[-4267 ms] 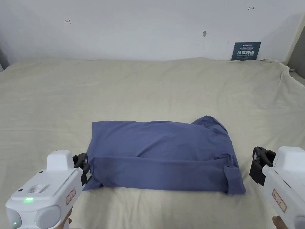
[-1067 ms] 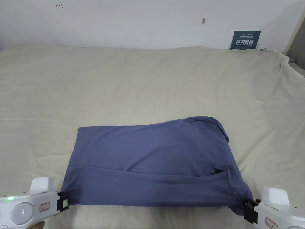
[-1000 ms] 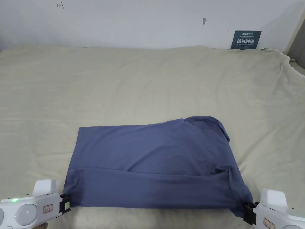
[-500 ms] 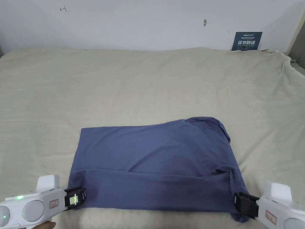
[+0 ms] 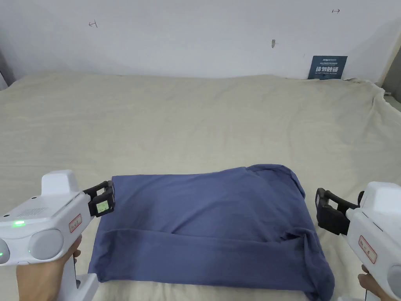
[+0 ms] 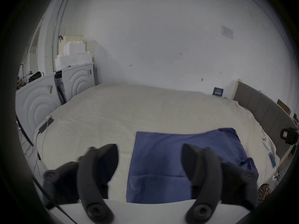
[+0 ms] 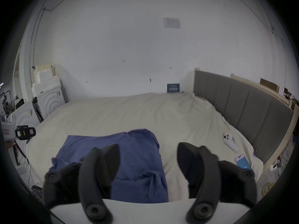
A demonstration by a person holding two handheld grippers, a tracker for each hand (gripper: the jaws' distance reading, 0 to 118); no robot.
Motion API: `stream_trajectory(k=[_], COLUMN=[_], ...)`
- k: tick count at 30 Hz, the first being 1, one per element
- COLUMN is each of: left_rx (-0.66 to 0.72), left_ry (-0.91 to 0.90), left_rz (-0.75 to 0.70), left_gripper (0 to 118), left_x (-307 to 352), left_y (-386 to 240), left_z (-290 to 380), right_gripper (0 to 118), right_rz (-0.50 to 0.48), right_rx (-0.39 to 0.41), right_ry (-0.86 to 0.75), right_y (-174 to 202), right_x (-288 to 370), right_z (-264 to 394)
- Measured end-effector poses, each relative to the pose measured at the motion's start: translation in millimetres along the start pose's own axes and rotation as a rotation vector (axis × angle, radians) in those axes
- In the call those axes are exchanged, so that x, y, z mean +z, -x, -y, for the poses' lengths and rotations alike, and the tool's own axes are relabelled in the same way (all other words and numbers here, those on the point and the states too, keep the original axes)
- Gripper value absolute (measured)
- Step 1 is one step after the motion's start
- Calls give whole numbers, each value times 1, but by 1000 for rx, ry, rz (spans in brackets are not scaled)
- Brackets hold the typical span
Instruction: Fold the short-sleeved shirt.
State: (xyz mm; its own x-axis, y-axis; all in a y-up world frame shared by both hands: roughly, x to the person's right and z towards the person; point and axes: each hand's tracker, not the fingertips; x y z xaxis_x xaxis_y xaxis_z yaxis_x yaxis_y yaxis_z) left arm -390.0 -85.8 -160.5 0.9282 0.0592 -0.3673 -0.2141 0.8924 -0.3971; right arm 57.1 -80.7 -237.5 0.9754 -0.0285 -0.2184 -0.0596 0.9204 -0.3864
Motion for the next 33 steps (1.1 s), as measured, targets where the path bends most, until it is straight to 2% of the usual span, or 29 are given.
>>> stream_trajectory(k=[1,2,3,4,7,15,20,22,23,26,27,33], left_rx=[-10,-22,-29,-30,-18,-17,18,31,41,88,102,21], left_ry=[-27,-35,-32,-33,-25,76,218,235,259,402,422,549], left_rz=[22,42,56,79,102,117,105,100,85,59,53,-2], left_gripper=[49,25,11,1,0,0,0,7,20,78,83,83], left_x=[0,-6,-8,-10,-25,-101,-190,-215,-230,-276,-287,-344], left_y=[-2,1,-1,-2,-3,4,29,32,35,44,46,49], left_z=[-1,1,1,0,-2,-27,-45,-50,-50,-51,-48,-29], right_gripper=[44,20,1,0,0,0,0,0,0,0,0,0], right_rz=[2,1,-2,1,-59,-50,-42,-37,-33,-32,-29,-18], right_rx=[-3,-3,-3,-1,-21,1,8,11,13,16,20,17], right_ry=[-8,-21,-27,-35,-26,-14,13,24,31,52,59,96], right_y=[2,3,4,4,4,0,6,7,6,4,4,9], right_x=[0,-1,-3,-6,-15,-59,-89,-103,-111,-134,-140,-170], right_z=[-1,-2,-2,-3,-9,-19,-29,-30,-30,-29,-29,-24])
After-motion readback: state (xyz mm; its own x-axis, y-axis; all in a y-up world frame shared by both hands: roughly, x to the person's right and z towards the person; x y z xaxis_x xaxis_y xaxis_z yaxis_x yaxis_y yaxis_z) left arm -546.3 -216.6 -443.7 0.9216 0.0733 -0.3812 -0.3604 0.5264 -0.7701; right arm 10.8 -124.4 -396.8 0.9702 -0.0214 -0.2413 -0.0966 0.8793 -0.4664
